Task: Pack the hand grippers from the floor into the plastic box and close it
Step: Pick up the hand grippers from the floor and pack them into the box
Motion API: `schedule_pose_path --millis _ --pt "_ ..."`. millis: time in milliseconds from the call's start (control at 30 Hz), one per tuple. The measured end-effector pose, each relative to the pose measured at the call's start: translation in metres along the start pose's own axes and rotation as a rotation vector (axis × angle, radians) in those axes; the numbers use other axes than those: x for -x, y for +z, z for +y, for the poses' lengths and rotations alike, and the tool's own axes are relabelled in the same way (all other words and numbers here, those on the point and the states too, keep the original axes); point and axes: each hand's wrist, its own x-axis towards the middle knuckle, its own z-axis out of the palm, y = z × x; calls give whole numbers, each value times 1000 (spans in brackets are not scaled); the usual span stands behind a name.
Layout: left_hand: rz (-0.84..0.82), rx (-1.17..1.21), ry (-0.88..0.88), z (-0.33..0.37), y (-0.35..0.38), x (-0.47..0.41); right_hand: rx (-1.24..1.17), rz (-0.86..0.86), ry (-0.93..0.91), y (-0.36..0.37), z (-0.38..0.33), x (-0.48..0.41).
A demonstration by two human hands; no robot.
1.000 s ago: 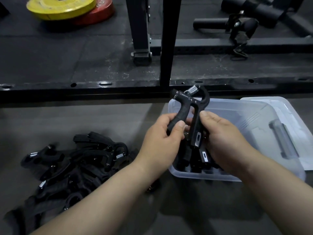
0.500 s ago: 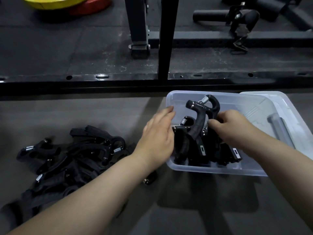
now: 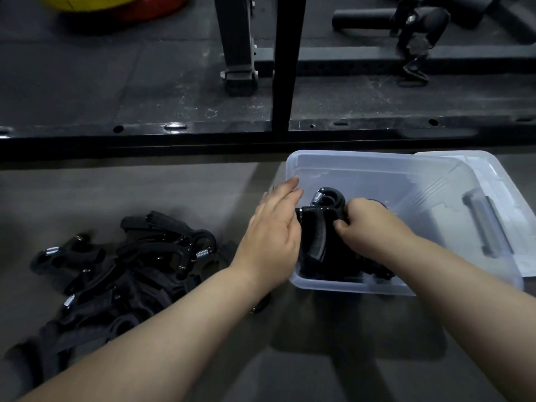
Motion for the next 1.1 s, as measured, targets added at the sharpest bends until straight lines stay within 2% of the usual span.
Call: schedule_pose_path --millis 300,500,867,1033,1100 --pt "14 17 18 -5 2 0 96 59 -46 13 4 0" --pt "21 27 19 -5 3 0 73 -23 -14 21 9 7" --pt "9 41 4 -5 3 0 60 -10 -15 22 10 11" --pt "15 53 7 -6 3 1 80 40 54 15 9 22" --pt "38 40 21 -6 3 2 51 99 7 14 5 27"
